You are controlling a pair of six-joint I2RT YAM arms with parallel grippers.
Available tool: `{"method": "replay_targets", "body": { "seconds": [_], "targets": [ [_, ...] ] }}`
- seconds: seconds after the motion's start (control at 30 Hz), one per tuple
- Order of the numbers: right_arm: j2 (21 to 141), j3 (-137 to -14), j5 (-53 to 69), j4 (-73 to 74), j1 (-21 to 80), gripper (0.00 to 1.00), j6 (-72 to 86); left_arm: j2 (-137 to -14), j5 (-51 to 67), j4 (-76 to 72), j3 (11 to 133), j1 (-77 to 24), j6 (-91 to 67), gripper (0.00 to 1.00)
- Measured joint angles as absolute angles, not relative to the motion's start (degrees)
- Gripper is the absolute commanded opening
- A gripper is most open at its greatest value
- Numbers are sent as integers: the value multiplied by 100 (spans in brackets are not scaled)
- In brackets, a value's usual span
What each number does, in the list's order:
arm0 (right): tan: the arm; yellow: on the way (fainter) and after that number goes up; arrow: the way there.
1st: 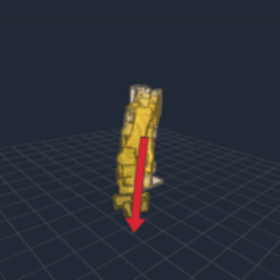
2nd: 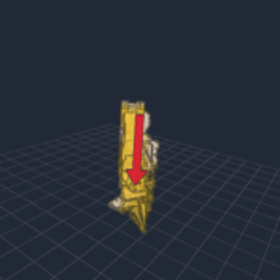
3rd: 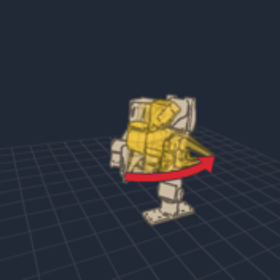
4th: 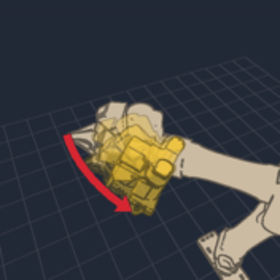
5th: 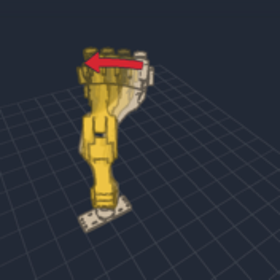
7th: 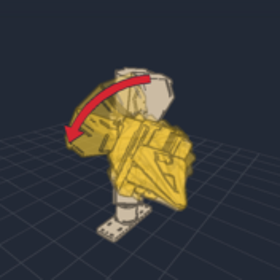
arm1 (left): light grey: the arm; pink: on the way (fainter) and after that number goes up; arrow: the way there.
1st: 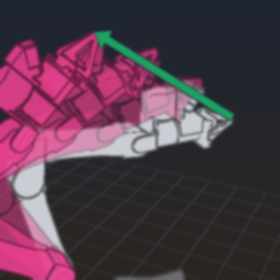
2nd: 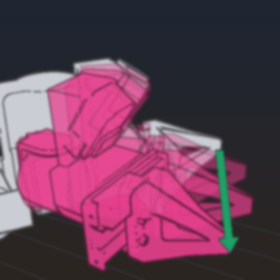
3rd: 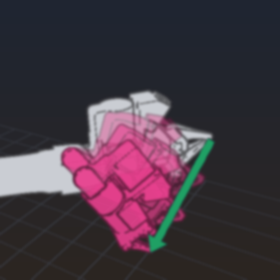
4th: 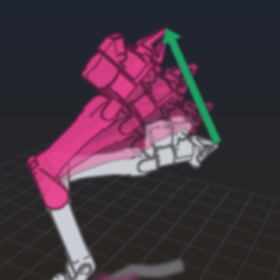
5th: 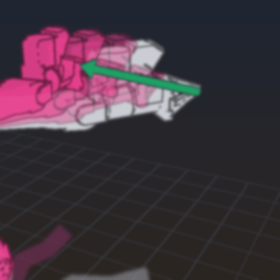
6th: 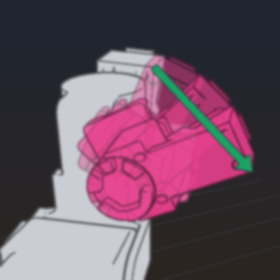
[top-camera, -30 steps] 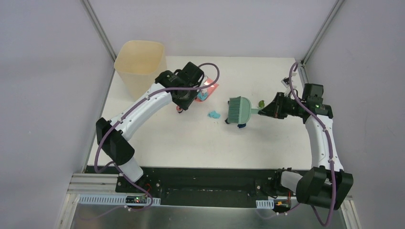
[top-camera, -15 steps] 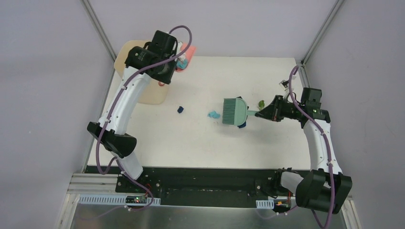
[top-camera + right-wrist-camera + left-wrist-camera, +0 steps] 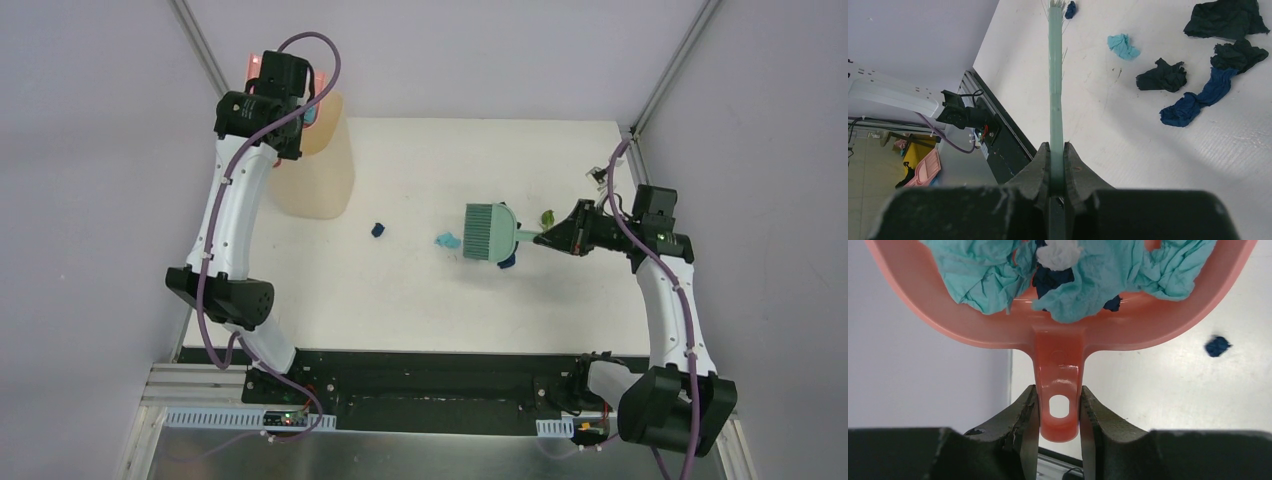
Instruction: Sweep away the paper scraps from the table
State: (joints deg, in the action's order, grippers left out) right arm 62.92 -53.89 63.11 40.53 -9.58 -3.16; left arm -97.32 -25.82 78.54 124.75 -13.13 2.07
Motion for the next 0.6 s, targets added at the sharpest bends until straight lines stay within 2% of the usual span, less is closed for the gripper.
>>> {"method": "replay_targets", "body": {
  "seconds": [0.33, 0.6],
  "targets": [
    [5966, -5387, 6451, 4056, -958, 0, -303, -8982, -4152, 7190, 11321, -1302, 755, 0],
    [5927, -5389, 6746, 4141, -947, 0, -303, -8906, -5638, 5999, 10381, -1321, 2318, 0]
  ]
}}
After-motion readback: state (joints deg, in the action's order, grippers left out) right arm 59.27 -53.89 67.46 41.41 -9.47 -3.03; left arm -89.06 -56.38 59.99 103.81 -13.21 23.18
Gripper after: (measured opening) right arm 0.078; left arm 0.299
